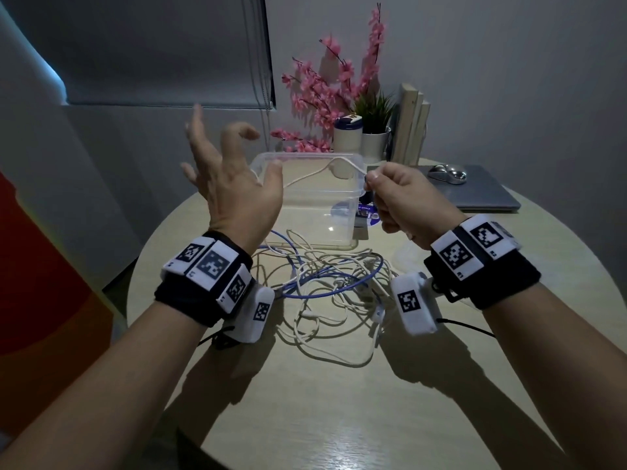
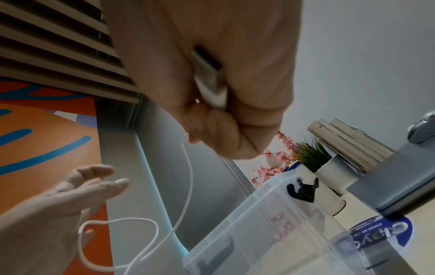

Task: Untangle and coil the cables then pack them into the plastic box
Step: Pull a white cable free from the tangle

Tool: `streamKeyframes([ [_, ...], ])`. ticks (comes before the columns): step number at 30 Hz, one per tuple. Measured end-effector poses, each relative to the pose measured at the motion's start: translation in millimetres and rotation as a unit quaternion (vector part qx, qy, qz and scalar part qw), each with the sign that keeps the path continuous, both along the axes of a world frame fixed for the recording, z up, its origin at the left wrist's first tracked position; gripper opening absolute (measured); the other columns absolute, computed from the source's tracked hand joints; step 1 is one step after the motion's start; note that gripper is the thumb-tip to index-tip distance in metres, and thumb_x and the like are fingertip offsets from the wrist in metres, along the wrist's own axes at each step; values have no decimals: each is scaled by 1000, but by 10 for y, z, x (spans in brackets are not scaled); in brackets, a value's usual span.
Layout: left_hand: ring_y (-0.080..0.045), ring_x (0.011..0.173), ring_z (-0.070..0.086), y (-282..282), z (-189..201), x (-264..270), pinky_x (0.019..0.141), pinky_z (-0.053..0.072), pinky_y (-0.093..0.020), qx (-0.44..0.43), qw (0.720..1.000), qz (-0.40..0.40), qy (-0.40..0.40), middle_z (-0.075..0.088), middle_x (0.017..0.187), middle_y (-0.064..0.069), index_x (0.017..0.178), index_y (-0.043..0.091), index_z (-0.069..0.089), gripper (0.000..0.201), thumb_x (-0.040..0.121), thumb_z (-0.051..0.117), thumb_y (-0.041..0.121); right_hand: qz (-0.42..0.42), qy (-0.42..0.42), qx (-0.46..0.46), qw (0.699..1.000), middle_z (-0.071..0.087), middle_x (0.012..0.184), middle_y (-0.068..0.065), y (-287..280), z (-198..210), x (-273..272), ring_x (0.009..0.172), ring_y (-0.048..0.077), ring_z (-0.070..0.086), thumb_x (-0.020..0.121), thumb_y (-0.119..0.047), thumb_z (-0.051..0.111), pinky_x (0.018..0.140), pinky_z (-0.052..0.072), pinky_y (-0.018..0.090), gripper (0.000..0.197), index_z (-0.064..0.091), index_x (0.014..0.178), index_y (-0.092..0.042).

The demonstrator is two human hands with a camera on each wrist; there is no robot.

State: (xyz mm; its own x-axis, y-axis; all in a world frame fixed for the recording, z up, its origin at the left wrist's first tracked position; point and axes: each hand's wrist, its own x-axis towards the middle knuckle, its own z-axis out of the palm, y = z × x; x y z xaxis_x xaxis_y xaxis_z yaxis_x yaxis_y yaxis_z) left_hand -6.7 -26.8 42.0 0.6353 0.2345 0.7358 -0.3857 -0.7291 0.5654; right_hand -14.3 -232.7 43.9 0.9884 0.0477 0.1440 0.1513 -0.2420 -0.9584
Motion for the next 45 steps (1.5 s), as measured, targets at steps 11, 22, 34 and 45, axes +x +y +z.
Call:
streamKeyframes([
  [11,-20,146,14,-105,-272,73,112,-11,-58,308,890,-102,322,45,145,2,147,30,25,66,90,50,54,88,-15,183,979,34,46,-3,90,57,-57,38,11,29,103,-27,32,42,23,19,33,41,74,-14],
  [22,-15,89,56,-139,-247,-1,84,45,-39,172,953,-116,221,56,96,8,121,28,46,41,87,60,47,116,-53,200,972,49,50,-2,82,51,-62,44,13,43,102,-19,35,45,38,23,26,49,82,-11],
  [34,-22,109,45,-144,-85,27,93,39,-39,41,995,-70,62,41,110,0,115,17,55,24,94,53,29,165,-9,158,974,37,44,-3,95,68,-112,40,11,25,102,-23,36,47,13,26,32,50,76,-10],
  [45,1,62,44,-241,-200,-132,54,32,-17,293,830,-273,389,45,71,15,107,21,56,17,101,41,24,146,-18,364,920,67,103,14,142,144,-107,86,24,70,100,-7,36,66,59,29,15,52,101,-6],
])
